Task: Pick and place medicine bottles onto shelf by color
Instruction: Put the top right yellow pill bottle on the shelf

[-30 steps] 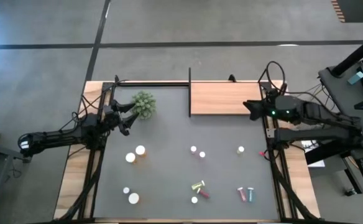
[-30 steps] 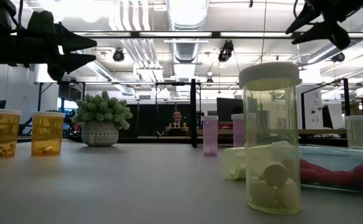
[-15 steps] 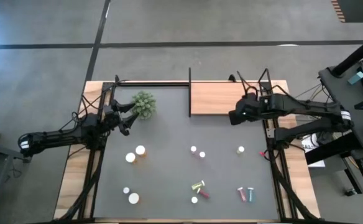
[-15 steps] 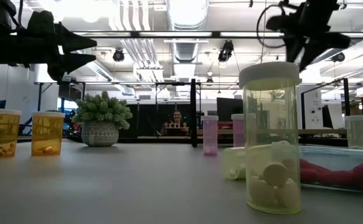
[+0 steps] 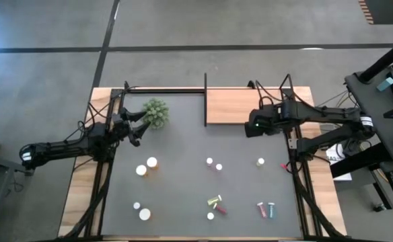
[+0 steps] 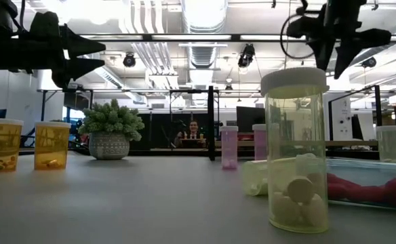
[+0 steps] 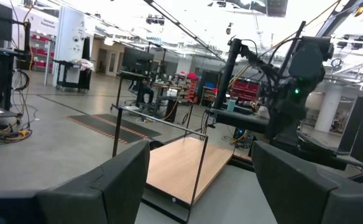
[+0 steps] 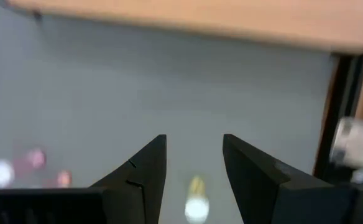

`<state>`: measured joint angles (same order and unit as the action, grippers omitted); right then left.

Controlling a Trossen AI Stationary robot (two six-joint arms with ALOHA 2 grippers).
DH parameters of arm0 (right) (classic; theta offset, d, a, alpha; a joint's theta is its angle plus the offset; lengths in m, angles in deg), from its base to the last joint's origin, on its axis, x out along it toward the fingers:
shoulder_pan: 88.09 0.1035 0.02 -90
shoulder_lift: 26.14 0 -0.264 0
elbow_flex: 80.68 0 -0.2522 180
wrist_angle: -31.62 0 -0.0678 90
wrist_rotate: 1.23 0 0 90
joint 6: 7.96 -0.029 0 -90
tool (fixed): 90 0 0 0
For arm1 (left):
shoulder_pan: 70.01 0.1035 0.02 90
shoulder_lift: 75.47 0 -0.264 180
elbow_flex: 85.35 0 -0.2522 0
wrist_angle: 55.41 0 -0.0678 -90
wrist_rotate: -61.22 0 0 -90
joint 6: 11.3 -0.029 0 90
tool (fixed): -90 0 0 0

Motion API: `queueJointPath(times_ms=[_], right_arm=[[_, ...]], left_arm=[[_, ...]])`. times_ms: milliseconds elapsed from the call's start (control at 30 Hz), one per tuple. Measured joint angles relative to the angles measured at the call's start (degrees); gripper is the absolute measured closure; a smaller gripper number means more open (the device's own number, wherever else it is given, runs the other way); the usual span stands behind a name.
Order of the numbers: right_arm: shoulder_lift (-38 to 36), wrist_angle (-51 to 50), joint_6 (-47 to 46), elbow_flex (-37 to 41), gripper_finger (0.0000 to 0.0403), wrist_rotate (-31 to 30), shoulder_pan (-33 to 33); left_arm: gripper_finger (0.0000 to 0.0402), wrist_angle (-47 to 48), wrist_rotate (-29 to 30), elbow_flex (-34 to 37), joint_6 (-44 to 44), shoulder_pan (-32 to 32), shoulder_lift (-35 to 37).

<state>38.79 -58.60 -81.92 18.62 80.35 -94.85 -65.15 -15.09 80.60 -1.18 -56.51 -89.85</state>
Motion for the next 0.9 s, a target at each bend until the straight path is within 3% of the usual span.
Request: queueJointPath(times_ms=[67,267,433,633,900], right_arm=[[0.4,-0.7,-0.1,0.4,0.0255,3.4,0.2],[2.7,-0.5,-0.3,1.4,0.0255,4.7,0.9],[4.4,-1.0,-11.1,1.6,0.0254,17.8,0.9],[6.1,-1.0,-12.2,2.1,0.0254,19.4,0.9],[5.5,3.6,-21.4,6.4,0.0233,23.6,4.1]], left_arm=[[0.0134,0.0,0.0,0.0,0.0,0.0,0.0],[0.0134,0.0,0.0,0.0,0.0,0.0,0.0],[0.0134,0.0,0.0,0.0,0.0,0.0,0.0],[0.0134,0.0,0.0,0.0,0.0,0.0,0.0],[0.0134,0.0,0.0,0.0,0.0,0.0,0.0]])
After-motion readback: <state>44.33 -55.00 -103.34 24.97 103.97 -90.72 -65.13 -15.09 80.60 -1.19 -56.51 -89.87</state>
